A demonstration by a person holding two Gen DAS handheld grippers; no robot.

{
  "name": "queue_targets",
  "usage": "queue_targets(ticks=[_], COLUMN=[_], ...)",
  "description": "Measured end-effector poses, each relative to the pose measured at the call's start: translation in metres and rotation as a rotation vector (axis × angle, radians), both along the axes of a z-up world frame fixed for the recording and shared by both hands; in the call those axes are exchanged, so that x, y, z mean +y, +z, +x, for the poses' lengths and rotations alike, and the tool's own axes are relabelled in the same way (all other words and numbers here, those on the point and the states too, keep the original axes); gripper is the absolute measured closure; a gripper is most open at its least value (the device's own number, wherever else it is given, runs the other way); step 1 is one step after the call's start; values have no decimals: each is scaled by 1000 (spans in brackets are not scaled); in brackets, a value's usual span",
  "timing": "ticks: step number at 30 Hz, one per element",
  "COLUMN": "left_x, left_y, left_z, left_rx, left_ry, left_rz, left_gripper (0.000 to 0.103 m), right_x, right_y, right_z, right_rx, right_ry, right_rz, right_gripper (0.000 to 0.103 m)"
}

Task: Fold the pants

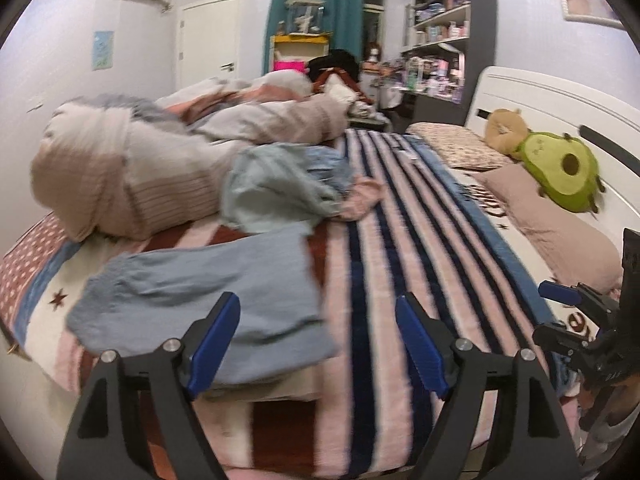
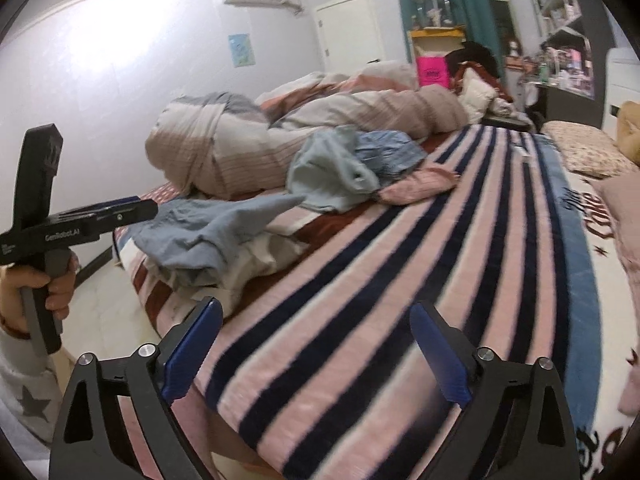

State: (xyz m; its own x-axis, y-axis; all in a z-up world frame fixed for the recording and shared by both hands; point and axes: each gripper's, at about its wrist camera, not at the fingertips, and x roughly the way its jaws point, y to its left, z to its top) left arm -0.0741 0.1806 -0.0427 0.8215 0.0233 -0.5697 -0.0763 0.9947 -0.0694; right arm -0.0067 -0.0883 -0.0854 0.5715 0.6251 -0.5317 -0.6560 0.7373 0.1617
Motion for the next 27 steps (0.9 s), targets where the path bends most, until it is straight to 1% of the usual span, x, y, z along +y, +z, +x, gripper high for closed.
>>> queue_targets(ticks=[4,6,8,9,10,12,13,15,16,18,20,21,27], left_x=[-45,-67,-83,-88,-93,-102,-105,-111,-115,-122,-128,-130,-132], left_y=[7,11,15,16,17,17,17,15,15,16,18,18,16], left_z=[5,2,-1,-2,-4,-10,-13,-18,-20,-24,-29,-30,-35], left_rx=[-50,-102,-161,-187,-211,-261,-281,-308,-319,-337,-359,-364,-365], left_ry=[-33,-44,-53,-54,-54,-48,-44,-38,-38,-33,-18,-25,-38], left_rz=[0,-9,-31,-40,-47,-53,-60,-69,-63,-27,13,21,20], left_gripper=[20,18,15,12,9,8,5,4,4,3,2,1,1], right_x=[-37,-53,-68,-77,-84,-92,-96,-103,-107,-113,-115,-116,-116], right_y=[7,14,23,29,33,40,44,48,49,49,47,47,44], right_z=[-7,-14,-24,-32,-38,-45,-51,-60,-64,-71,-75,-76,-79], right_rx=[-42,-87,-147,-187,-219,-274,-305,-348,-361,-372,-384,-390,-379], right_ry=[-79,-134,-169,-191,-204,-222,-235,-261,-272,-286,-296,-300,-292], right_rz=[8,10,25,42,53,61,66,80,90,100,89,83,89], right_gripper=[4,4,3,1,1,1,1,1,1,1,1,1,1])
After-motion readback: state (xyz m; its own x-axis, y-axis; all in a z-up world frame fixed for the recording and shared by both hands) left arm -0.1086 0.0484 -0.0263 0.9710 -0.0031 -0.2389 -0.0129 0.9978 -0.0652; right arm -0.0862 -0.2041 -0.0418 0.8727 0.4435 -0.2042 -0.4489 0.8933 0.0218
